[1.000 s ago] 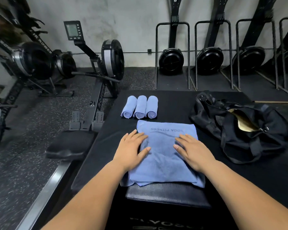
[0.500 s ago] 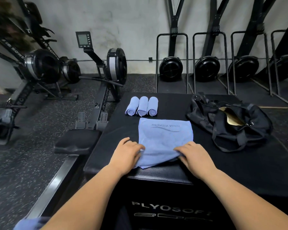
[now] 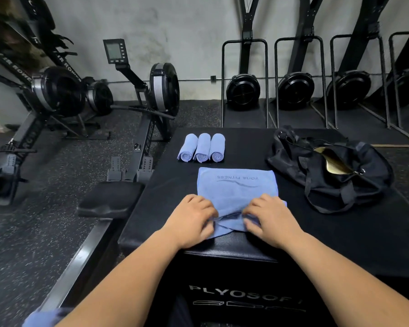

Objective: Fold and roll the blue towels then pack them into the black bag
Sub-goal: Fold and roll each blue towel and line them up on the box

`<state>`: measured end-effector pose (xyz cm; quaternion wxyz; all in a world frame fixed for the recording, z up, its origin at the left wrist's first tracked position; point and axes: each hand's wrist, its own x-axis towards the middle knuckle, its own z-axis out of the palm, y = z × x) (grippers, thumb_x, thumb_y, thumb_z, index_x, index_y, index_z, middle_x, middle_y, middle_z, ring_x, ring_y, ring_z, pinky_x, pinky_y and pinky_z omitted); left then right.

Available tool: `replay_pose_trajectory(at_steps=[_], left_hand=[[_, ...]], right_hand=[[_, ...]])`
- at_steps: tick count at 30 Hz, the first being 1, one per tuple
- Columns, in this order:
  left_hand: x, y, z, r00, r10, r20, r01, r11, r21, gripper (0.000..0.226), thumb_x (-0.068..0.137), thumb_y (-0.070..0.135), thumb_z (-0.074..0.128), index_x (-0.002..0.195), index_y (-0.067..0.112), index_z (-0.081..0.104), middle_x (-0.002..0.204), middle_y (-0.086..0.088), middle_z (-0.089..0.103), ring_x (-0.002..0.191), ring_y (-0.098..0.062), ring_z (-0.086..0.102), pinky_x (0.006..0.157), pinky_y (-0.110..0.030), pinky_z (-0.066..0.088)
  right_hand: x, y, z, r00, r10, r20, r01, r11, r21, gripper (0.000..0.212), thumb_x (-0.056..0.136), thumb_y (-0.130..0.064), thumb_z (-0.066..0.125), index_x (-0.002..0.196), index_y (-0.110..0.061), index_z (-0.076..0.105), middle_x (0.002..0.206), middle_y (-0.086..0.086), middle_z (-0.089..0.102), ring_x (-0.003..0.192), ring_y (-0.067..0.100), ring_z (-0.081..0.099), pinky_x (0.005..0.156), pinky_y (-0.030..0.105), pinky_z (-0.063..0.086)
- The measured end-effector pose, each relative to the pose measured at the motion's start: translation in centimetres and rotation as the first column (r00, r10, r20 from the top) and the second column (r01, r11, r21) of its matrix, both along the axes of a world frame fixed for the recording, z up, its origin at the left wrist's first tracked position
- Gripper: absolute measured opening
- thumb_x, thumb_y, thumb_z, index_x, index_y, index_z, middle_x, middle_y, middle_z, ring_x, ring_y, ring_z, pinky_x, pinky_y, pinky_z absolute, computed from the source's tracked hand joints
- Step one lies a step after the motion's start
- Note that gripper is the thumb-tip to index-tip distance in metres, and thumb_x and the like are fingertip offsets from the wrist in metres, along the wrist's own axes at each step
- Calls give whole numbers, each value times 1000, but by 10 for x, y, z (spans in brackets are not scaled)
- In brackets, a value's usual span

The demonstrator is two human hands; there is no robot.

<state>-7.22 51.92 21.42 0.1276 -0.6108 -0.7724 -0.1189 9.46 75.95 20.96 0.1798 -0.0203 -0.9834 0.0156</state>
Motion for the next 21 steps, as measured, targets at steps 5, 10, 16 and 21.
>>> replay_pose_trajectory(at_steps=[5,10,16,21], left_hand=[[-13,-6,-19,991,123,47,-121,992,-40,37,88,51,62,122,37,62,119,18,64,111,-15,57,108,-37,38],[-26,1,-10,959,245,142,-259,962,86,7,95,32,65,99,34,70,91,14,67,92,-21,58,92,-40,45],[-23,6,-10,949,289,124,-306,940,151,30,74,6,72,96,26,69,102,4,55,93,-27,50,77,-37,40],[5,3,-11,998,-47,52,42,995,93,18,79,26,67,96,27,74,122,1,59,112,-27,53,97,-39,42]], right_hand=[[6,5,-19,1000,0,26,0,1000,17,30,93,-57,53,97,-34,70,96,-16,64,97,20,56,79,38,46],[4,12,0,980,-124,-156,96,979,-177,21,92,-42,52,82,-25,58,89,-10,55,90,20,47,73,39,40],[14,33,-7,966,-246,-76,247,969,0,16,80,-30,76,92,-27,66,104,-5,55,94,26,50,70,39,40],[19,13,-9,993,30,-114,-23,998,59,5,86,-28,67,90,-27,69,108,-2,57,97,28,53,74,37,34]])
